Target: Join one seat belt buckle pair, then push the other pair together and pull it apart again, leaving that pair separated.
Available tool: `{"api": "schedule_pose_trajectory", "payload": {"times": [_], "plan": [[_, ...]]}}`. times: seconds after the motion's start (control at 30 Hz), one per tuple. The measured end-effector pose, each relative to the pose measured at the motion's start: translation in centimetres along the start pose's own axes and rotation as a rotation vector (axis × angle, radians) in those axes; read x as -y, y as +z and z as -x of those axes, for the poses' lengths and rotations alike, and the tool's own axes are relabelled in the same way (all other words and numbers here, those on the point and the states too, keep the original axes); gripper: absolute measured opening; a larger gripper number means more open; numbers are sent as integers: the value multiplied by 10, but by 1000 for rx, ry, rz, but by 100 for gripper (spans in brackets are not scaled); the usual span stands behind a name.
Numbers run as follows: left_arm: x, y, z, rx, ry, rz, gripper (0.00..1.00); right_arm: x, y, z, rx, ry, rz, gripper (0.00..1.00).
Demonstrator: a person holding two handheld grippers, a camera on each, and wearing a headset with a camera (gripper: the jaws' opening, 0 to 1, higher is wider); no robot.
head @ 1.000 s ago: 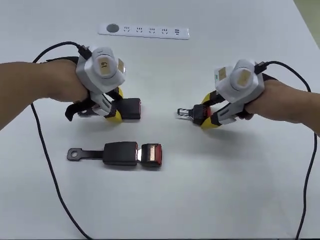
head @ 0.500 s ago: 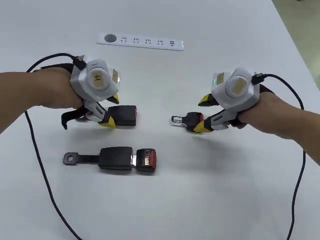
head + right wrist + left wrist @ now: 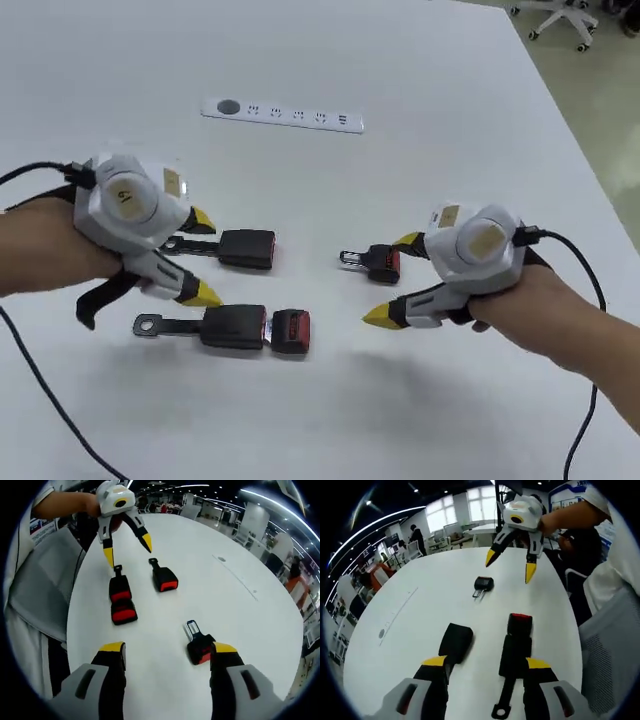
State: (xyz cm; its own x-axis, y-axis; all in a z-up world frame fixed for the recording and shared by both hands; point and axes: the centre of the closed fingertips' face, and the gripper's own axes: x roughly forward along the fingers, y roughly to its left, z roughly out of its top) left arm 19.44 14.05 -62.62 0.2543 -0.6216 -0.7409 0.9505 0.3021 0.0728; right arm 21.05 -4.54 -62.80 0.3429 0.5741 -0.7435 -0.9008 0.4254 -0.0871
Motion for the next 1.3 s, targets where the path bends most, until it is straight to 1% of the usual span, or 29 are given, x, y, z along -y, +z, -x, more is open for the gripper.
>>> {"api": "schedule_pose_trajectory", "payload": {"times": [0.03,0.07,0.1,0.13,0.2,0.23,0.27,0.3,0.37,0.4,0.5,0.6,0.63,0.7,0.73,0.77,0.8,0.83,0.87,0.9,0.93,1.0,1.03,1.07,1.1,1.2,1.23,1.27,1.3], "plan": [[4,-4,5,3,10,6,63,-4,1,4,8,-5,-8,71],[9,-11,11,-4,27,22,64,-11,3,10,15,-9,-17,72],[11,-14,16,-6,48,32,65,-16,3,14,15,-13,-20,74],[15,-17,23,6,72,51,66,-19,-1,17,19,-28,-22,76],[21,-22,32,19,91,84,71,-24,0,27,30,-43,-29,78],[22,-26,39,23,111,98,73,-25,1,33,47,-63,-52,80],[24,-29,44,27,114,109,75,-27,0,37,58,-73,-64,81],[26,-34,49,27,120,132,77,-29,-3,42,67,-82,-83,82],[26,-39,57,27,142,152,78,-31,-9,44,77,-89,-116,84],[21,-47,64,41,166,174,78,-34,-14,46,73,-91,-116,85],[18,-53,72,57,208,215,80,-36,-23,53,73,-113,-129,89],[23,-59,78,65,234,246,83,-40,-28,60,81,-133,-155,92],[27,-61,80,65,245,259,85,-41,-29,63,85,-143,-168,94],[31,-67,83,65,257,269,90,-43,-29,66,105,-165,-189,100],[32,-72,86,64,267,275,93,-43,-29,68,111,-174,-185,99],[32,-75,87,68,275,283,97,-44,-30,71,113,-192,-178,100],[31,-77,90,77,294,301,100,-46,-30,74,116,-200,-174,100],[30,-79,93,78,306,310,100,-47,-31,75,122,-206,-182,100],[30,-80,97,86,319,326,100,-49,-31,75,123,-202,-196,100],[31,-84,100,92,319,334,100,-52,-32,76,120,-198,-218,100],[31,-84,102,99,325,341,100,-52,-33,75,121,-198,-218,100],[31,-83,103,112,344,354,100,-58,-32,77,126,-196,-213,100],[31,-87,105,114,349,365,100,-59,-31,79,129,-208,-203,100],[31,-89,105,113,352,367,100,-58,-30,80,131,-215,-198,100],[32,-86,103,111,357,371,100,-59,-29,81,137,-211,-200,100],[36,-85,103,110,361,376,100,-64,-26,81,144,-204,-223,100],[40,-83,103,109,363,375,100,-67,-24,81,145,-199,-224,100],[41,-84,103,107,365,376,100,-68,-24,80,144,-197,-224,100],[39,-86,104,106,368,378,100,-70,-23,79,144,-193,-225,100]]}}
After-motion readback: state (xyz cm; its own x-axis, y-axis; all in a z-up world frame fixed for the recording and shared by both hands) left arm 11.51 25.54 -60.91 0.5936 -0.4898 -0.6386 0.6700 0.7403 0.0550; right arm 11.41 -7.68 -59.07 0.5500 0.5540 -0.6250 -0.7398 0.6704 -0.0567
